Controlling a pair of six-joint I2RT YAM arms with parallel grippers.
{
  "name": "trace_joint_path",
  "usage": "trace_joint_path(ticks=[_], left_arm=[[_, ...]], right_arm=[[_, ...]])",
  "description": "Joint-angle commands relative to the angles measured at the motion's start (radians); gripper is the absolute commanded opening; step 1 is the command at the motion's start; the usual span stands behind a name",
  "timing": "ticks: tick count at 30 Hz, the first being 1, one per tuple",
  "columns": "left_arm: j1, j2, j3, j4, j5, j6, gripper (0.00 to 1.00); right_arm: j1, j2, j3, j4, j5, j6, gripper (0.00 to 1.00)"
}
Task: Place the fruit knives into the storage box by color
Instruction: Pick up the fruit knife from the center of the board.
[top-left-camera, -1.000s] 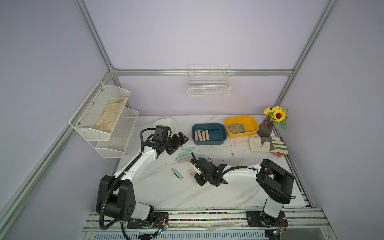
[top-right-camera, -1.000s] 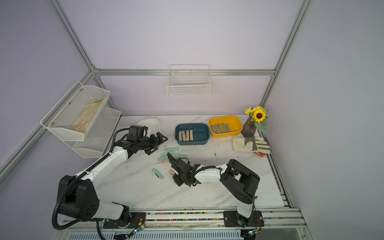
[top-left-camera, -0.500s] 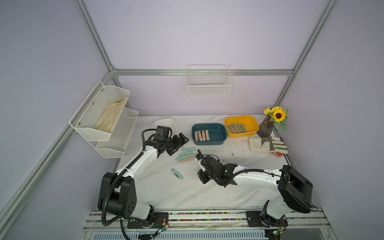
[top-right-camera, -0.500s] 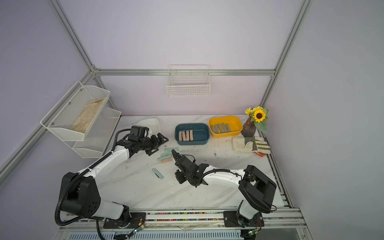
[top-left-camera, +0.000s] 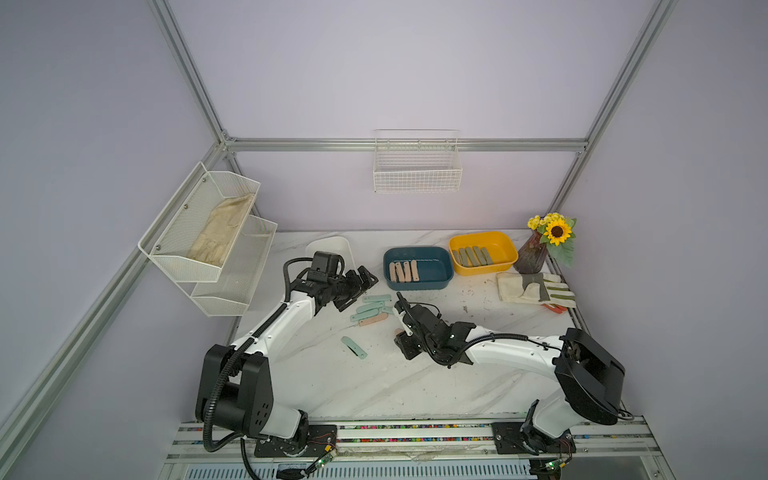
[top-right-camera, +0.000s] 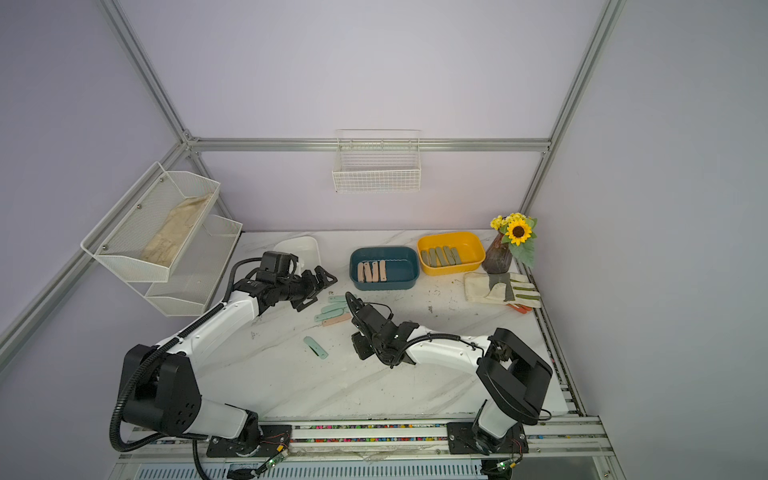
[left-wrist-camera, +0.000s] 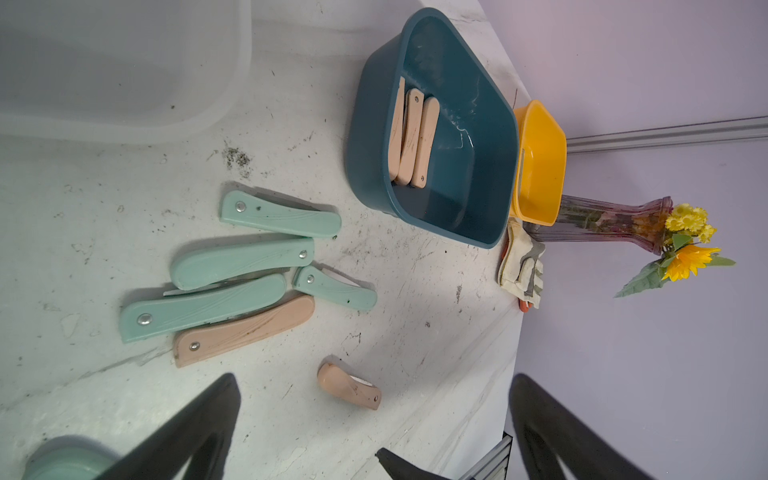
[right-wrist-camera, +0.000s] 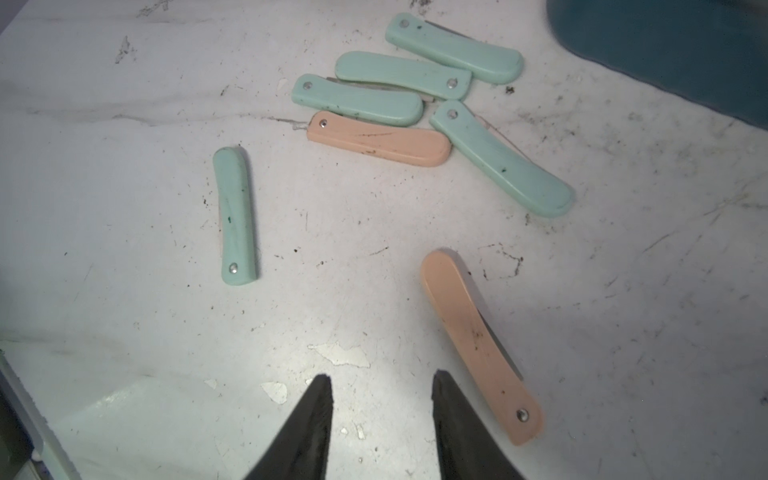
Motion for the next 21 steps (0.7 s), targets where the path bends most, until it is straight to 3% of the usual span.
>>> trace_joint_path(ticks=[1, 11, 21], left_arm=[[-0.007, 0.000, 0.060, 0.028, 0.020, 0.004, 1.00], [-0.008, -0.001, 0.057, 0.030, 0.021, 0.002, 1.00], [-0.008, -0.003, 0.056, 0.030, 0.017, 0.002, 1.00]], right_arm=[[-0.014, 0.008, -0.007, -0.045, 0.048, -0.010, 0.53], [-0.068, 0.073, -0.039, -0.011, 0.091, -0.064, 0.59], [-0.117, 0.165, 0.006, -0.001, -0.061, -0.113, 0.61]])
